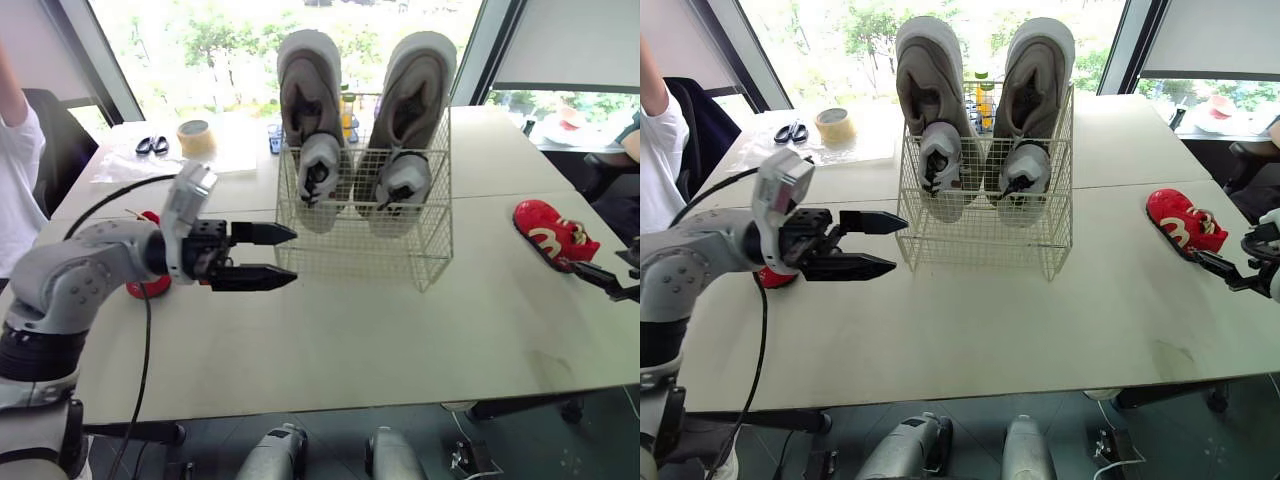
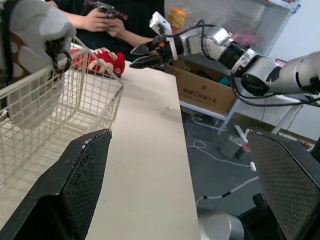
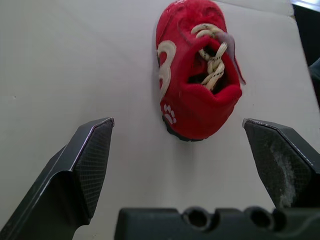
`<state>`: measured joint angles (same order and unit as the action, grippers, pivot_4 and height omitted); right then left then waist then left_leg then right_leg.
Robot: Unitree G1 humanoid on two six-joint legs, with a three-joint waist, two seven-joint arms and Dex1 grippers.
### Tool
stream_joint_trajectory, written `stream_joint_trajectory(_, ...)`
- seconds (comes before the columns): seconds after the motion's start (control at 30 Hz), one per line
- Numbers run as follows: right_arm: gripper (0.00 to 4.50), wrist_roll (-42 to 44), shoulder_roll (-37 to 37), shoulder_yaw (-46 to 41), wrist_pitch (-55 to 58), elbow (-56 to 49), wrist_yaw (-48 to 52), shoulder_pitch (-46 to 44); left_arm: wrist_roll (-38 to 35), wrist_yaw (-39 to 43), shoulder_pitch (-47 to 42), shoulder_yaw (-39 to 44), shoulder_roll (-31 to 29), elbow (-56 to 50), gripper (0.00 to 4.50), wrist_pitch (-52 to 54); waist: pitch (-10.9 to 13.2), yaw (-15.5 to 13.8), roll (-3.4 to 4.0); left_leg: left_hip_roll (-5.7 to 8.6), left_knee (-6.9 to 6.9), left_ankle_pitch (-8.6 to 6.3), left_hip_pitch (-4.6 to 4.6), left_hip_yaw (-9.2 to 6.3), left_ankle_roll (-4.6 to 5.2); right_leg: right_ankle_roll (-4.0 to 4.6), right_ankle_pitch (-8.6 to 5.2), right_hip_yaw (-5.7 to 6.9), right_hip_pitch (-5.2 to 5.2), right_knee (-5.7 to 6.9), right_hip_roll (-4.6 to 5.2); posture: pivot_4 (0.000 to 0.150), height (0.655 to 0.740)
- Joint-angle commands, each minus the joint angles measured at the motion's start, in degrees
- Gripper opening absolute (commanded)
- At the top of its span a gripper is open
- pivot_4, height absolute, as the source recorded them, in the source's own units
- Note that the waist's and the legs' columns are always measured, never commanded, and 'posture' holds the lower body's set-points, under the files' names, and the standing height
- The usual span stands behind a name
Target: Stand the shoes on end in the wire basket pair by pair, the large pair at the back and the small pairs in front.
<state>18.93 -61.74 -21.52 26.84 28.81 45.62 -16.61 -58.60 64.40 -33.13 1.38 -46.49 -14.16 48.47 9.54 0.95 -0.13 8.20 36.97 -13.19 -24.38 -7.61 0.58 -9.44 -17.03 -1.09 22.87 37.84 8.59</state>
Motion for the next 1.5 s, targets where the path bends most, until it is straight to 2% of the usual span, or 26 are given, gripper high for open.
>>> stream_joint_trajectory(0.03, 4.50, -1.3, -0.3, 0.3, -4.1, 6.2, 1.1, -5.2, 2.0, 0.7, 0.3, 0.9, 0.2, -2.0, 4.44, -1.5, 0.1, 0.0, 0.14, 0.00, 0.00, 0.01, 0.00, 0.01, -0.02, 0.00, 0.00, -0.01, 0.00, 0.00, 0.00, 0.150, 0.7400)
stream_joint_trajectory(0.43, 4.50, -9.0, 2.6, 7.5, -15.1, 30.2, 0.1, -21.9, 2.2, -1.9, 1.4, 2.0, 1.3, -4.8, 4.44, -0.4, 0.2, 0.0, 0.26, 0.01, 0.02, 0.13, 0.00, 0.02, -0.22, -0.01, 0.00, -0.01, 0.00, -0.01, 0.00, 0.150, 0.7400)
stream_joint_trajectory(0.6, 4.50, -11.0, 3.1, 8.3, -18.0, 36.6, -1.0, -26.7, 2.3, -3.0, 1.6, 2.4, 1.2, -5.6, 4.44, -0.2, 0.2, 0.0, 0.26, 0.01, 0.01, 0.16, 0.00, 0.02, -0.27, -0.01, 0.00, -0.01, 0.00, -0.01, -0.01, 0.150, 0.7400)
stream_joint_trajectory(0.7, 3.67, -12.1, 3.4, 9.0, -18.6, 38.6, -1.3, -27.9, 2.6, -3.5, 1.6, 2.3, 1.2, -5.9, 4.50, -0.3, 0.2, 0.1, 0.26, 0.01, 0.02, 0.16, 0.00, 0.02, -0.28, -0.01, 0.00, -0.02, 0.00, -0.01, -0.01, 0.150, 0.7400)
stream_joint_trajectory(0.83, 1.59, -12.5, 3.8, 9.1, -19.3, 39.3, -1.1, -28.5, 2.8, -4.2, 1.7, 2.5, 1.2, -6.1, 4.50, -0.3, 0.2, 0.1, 0.26, 0.01, 0.01, 0.16, 0.00, 0.02, -0.28, -0.01, 0.00, -0.02, 0.00, -0.01, -0.01, 0.150, 0.7400)
stream_joint_trajectory(0.93, 0.27, -11.8, 3.6, 8.7, -19.3, 38.6, -0.2, -29.6, 2.2, -4.8, 1.1, 2.8, 1.4, -5.5, 4.50, 0.1, 0.2, 0.1, 0.27, 0.01, 0.01, 0.16, 0.00, 0.02, -0.28, -0.01, 0.00, -0.02, 0.00, -0.01, -0.01, 0.150, 0.7400)
stream_joint_trajectory(0.97, 0.05, -12.2, 3.3, 9.0, -19.9, 37.6, 0.1, -29.8, 2.1, -5.1, 0.9, 2.9, 1.5, -5.3, 4.50, 0.3, 0.2, 0.1, 0.28, 0.01, 0.01, 0.16, 0.00, 0.02, -0.28, -0.01, 0.00, -0.02, 0.00, -0.01, -0.01, 0.150, 0.7400)
stream_joint_trajectory(1.03, 0.05, -12.3, 2.8, 9.3, -20.4, 35.6, 0.7, -30.2, 1.7, -5.4, 0.6, 3.3, 1.6, -4.8, 4.50, 0.4, 0.2, 0.1, 0.28, 0.01, 0.01, 0.16, 0.00, 0.02, -0.28, -0.01, 0.00, -0.02, 0.01, -0.01, -0.01, 0.150, 0.7400)
stream_joint_trajectory(1.17, 0.05, -8.3, 0.6, 5.8, -16.3, 20.9, 2.5, -30.8, -0.4, -6.8, -0.6, 5.6, 2.2, -2.8, 4.50, 1.9, 0.4, 0.3, 0.63, 0.01, 0.01, 0.16, -0.02, 0.03, -0.28, -0.02, 0.01, -0.04, 0.05, 0.01, -0.01, 0.150, 0.7400)
stream_joint_trajectory(1.37, 0.05, 2.1, 0.0, -1.9, -3.1, -17.1, 2.2, -26.0, -3.8, -8.6, -3.9, 8.5, 3.4, 1.9, 4.50, 4.9, 0.5, -0.1, 0.83, -0.01, -0.11, 0.18, -0.13, 0.03, -0.32, -0.02, 0.00, -0.08, 0.31, 0.12, -0.04, 0.150, 0.7400)
stream_joint_trajectory(1.5, 0.05, 15.9, 1.6, -4.2, 7.1, -40.3, 2.7, -25.8, -3.6, -7.9, -7.0, 8.4, 2.9, 5.5, 4.50, 7.1, 0.5, -0.2, 0.78, 0.00, -0.03, 0.13, -0.13, 0.03, -0.23, -0.02, 0.00, -0.08, 0.24, 0.11, -0.02, 0.150, 0.7400)
